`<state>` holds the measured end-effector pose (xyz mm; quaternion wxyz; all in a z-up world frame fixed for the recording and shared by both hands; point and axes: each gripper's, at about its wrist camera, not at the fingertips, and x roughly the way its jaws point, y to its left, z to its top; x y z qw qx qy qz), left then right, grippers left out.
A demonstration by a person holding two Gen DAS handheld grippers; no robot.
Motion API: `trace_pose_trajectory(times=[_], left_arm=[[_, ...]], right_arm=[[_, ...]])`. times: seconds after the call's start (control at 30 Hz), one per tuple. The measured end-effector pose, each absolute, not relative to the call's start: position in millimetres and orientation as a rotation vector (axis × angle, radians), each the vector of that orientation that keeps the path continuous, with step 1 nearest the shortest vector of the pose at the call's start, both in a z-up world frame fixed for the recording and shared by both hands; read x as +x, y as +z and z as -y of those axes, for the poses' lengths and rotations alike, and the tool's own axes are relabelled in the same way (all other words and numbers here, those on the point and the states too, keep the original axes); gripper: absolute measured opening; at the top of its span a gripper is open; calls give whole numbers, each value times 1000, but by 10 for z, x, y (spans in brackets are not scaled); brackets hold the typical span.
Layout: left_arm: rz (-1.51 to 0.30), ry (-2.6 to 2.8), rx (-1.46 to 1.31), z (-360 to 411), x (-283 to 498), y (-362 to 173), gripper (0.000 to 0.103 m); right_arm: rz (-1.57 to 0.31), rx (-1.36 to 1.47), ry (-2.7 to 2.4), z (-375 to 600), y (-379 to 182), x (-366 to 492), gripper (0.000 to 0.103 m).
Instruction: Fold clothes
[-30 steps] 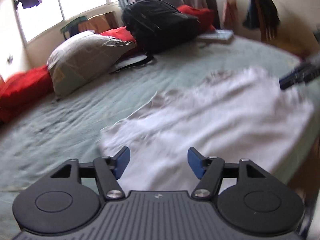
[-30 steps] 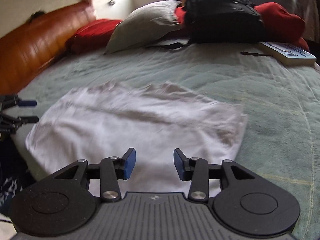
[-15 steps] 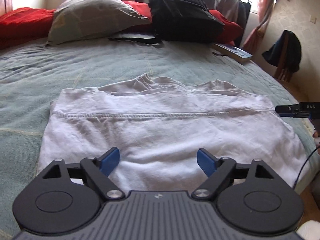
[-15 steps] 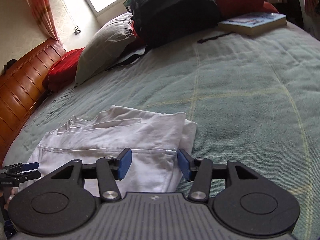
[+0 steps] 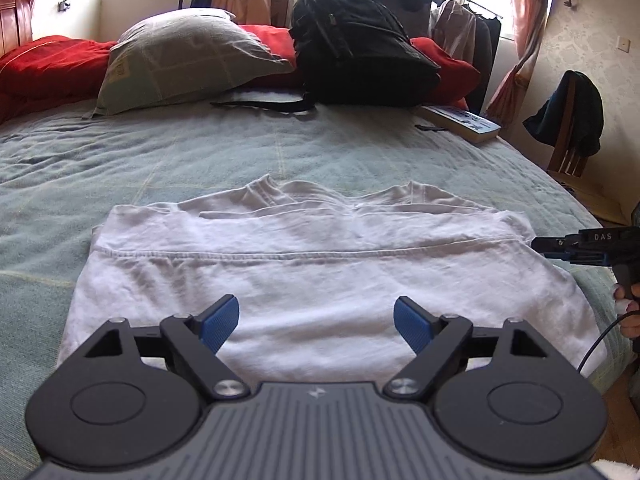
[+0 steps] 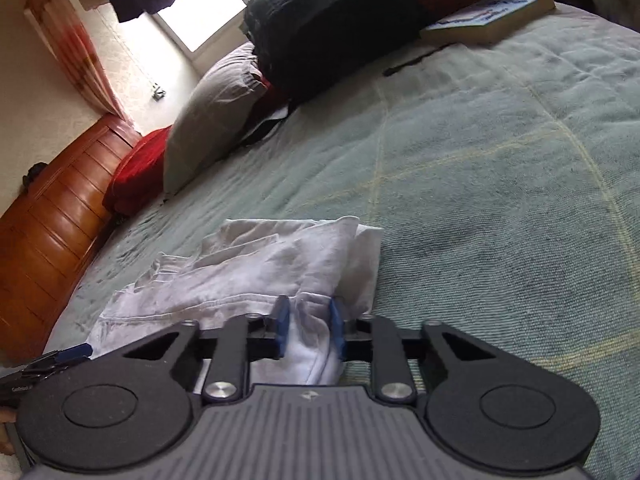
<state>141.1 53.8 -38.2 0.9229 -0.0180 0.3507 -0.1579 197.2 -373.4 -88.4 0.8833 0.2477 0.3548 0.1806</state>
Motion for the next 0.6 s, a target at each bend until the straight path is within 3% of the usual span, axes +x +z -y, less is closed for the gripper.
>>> trace_pose_trajectory(times=[0.43, 0.5, 0.6], left_arm=[[-702, -342, -18, -415, 1334, -324, 85], [-702, -348, -11, -387, 1317, -320, 85], [-697, -357, 3, -359, 1277, -300, 85]], right_arm=[[-761, 669, 431, 3811, -1016, 1837, 27], [-754, 691, 427, 3820, -1019, 1856, 25], [-732, 707, 398, 3852, -1002, 1859, 9]])
